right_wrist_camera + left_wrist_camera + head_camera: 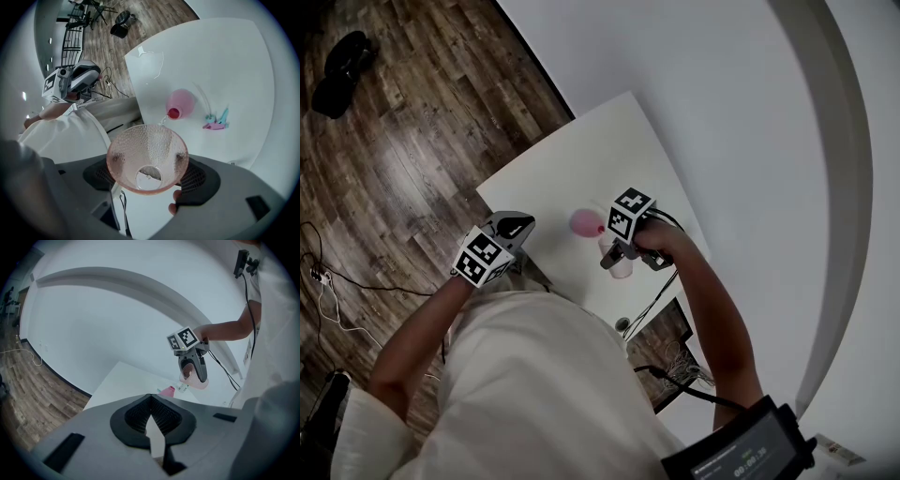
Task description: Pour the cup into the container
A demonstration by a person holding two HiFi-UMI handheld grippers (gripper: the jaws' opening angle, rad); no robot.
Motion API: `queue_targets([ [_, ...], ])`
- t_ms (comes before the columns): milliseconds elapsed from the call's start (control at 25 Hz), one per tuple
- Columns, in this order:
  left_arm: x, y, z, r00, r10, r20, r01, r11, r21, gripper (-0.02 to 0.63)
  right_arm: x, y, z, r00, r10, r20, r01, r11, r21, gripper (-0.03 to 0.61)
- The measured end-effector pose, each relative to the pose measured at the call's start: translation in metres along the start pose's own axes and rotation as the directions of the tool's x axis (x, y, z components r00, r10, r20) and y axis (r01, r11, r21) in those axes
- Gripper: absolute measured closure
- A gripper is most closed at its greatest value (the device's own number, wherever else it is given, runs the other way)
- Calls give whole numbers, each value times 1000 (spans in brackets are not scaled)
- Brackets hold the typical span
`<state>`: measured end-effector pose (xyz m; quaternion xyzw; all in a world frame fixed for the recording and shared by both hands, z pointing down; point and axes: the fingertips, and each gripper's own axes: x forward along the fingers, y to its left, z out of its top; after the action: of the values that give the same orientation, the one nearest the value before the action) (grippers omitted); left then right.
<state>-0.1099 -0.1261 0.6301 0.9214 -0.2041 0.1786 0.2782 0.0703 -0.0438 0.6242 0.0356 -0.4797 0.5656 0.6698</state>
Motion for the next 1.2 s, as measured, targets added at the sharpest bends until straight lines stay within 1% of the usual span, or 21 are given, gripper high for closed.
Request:
queue_targets([
  [560, -2, -1, -1, 1000, -4, -3, 4, 1000, 0, 603, 2, -5, 2, 1000, -7, -26, 7, 1000, 9, 198],
  [1040, -3, -1, -2, 1000, -5, 2, 5, 1000, -7, 603, 2, -10, 1, 996, -18, -82, 19, 1000, 8, 198],
  [1200, -12, 0, -1, 1000, -5, 7, 5, 1000, -11, 603, -3, -5, 4, 996, -26, -87, 28, 999, 17, 198],
])
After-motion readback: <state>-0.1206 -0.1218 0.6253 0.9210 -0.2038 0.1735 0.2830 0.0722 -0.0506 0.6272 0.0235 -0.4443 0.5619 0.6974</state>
